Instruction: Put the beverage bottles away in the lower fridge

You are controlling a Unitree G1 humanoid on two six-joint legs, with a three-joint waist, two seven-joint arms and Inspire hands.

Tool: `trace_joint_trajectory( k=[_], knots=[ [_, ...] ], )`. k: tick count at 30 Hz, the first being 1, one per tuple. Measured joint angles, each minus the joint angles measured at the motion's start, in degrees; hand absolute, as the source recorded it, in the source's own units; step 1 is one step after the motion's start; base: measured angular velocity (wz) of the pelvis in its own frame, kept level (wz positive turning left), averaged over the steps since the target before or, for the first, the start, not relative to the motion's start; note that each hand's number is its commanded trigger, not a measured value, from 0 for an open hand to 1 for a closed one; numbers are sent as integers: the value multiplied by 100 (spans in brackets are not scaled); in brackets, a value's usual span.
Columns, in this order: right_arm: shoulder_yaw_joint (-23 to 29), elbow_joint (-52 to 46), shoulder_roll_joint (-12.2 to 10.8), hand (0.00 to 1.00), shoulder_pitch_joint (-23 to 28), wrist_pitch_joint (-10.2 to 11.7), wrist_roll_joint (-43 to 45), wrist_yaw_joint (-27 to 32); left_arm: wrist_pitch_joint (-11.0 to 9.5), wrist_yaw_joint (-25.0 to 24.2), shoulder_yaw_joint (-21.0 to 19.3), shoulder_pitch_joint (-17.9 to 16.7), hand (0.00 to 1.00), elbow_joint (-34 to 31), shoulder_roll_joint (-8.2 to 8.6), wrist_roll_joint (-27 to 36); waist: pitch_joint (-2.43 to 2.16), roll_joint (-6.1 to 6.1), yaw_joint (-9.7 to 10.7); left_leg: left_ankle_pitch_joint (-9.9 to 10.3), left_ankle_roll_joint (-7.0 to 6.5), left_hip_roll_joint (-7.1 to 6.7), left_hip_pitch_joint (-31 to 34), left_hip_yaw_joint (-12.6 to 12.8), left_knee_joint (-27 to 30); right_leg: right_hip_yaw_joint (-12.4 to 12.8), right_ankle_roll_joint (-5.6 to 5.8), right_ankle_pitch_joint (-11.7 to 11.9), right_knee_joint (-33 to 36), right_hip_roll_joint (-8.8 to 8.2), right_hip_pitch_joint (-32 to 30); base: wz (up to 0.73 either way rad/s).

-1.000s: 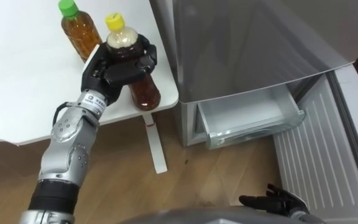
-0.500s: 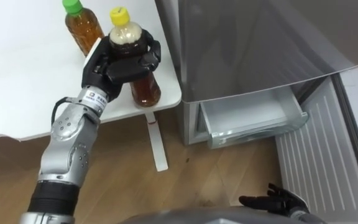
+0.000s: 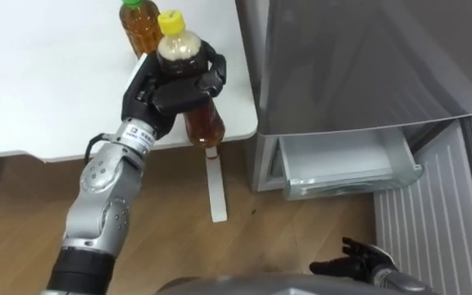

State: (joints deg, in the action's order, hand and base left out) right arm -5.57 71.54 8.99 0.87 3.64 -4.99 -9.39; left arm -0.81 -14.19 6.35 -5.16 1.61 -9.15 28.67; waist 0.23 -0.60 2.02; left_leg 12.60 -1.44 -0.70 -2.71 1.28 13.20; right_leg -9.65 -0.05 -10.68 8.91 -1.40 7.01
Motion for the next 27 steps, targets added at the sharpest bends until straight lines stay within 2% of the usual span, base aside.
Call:
trace_joint_trajectory(
  k=[4,10,16,21,23,24,27],
  knots=[
    [-223,-169,-66,0,-111,4,318,-170,0,-39,92,-142,100,0,76,-1,12,-16,-103,0,0,0,36,-9,33,-9,0,0,11,-6,-3,2],
    [-359,-700,-201,0,-134,6,527,-470,0,-83,86,-143,100,-58,81,91,16,-22,-192,0,-1,2,116,-108,42,-64,0,0,12,-15,-25,6],
    [-691,-1181,-191,0,-187,-68,606,-774,0,-220,327,-171,100,-56,-93,701,19,-27,-232,-4,-7,-7,152,-171,117,-187,3,-2,24,-44,-16,9],
    [-885,-1359,-192,0,-321,-68,603,-1133,1,-290,407,-223,100,-53,-83,706,35,-47,-275,-4,-7,-6,139,-166,133,-208,3,-2,25,-48,0,2],
    [-953,-1566,-186,0,-307,-79,589,-1314,0,-297,406,-224,100,-46,-106,707,64,-52,-338,-4,-7,0,143,-163,138,-255,6,-4,55,-54,-12,0],
    [-952,-1656,-185,0,-293,-88,588,-1361,0,-303,404,-224,100,-46,-123,706,84,-45,-348,-3,-6,1,161,-172,146,-283,7,-5,72,-51,-17,0],
    [-948,-2394,-149,0,-104,-131,551,-1622,1,-446,403,-268,100,-46,-244,657,85,-42,-378,-1,-7,-1,287,-197,158,-311,8,-7,94,-51,-113,1]
  ],
)
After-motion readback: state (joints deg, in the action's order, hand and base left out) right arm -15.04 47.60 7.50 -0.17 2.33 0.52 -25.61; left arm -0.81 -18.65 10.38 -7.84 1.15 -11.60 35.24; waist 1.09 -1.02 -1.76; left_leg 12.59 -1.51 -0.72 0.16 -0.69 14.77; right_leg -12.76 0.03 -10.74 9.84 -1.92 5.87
